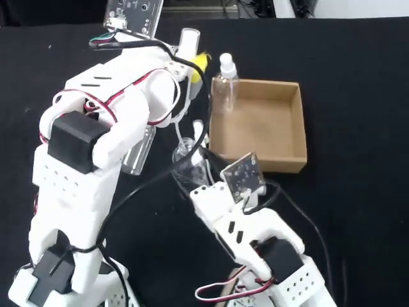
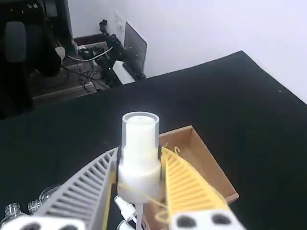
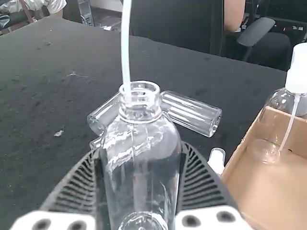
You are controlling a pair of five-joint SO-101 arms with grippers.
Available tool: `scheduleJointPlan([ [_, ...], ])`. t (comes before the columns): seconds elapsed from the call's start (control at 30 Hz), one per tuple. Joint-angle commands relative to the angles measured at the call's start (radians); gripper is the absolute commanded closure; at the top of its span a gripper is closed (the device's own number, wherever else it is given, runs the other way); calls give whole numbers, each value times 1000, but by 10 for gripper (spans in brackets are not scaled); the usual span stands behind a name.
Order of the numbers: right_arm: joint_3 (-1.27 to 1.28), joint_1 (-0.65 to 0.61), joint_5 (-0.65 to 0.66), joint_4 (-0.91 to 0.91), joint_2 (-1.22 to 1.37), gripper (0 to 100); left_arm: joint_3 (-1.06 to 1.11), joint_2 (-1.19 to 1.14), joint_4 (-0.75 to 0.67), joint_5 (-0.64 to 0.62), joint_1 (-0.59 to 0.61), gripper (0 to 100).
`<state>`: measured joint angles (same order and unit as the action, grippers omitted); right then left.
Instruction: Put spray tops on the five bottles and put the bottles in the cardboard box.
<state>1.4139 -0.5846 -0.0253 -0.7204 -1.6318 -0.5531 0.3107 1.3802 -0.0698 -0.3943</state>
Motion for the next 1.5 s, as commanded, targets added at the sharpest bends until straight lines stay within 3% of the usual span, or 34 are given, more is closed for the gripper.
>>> scheduleJointPlan([
  [0.0,-4,-9,-5,18,-28,988,44,14,-3,8,-5,970],
  [0.37,-4,-9,-5,18,-28,987,216,15,-6,-6,-38,970],
  [0.63,-4,-8,-5,18,-28,987,286,17,2,-196,-38,970],
  [1.03,-5,-8,-5,18,-28,987,478,198,-12,-190,-30,970],
  [1.27,-5,-8,-5,17,-28,987,641,276,-121,-198,-38,970],
  [1.47,-5,-8,-5,17,-28,987,707,364,-135,-198,-33,823],
])
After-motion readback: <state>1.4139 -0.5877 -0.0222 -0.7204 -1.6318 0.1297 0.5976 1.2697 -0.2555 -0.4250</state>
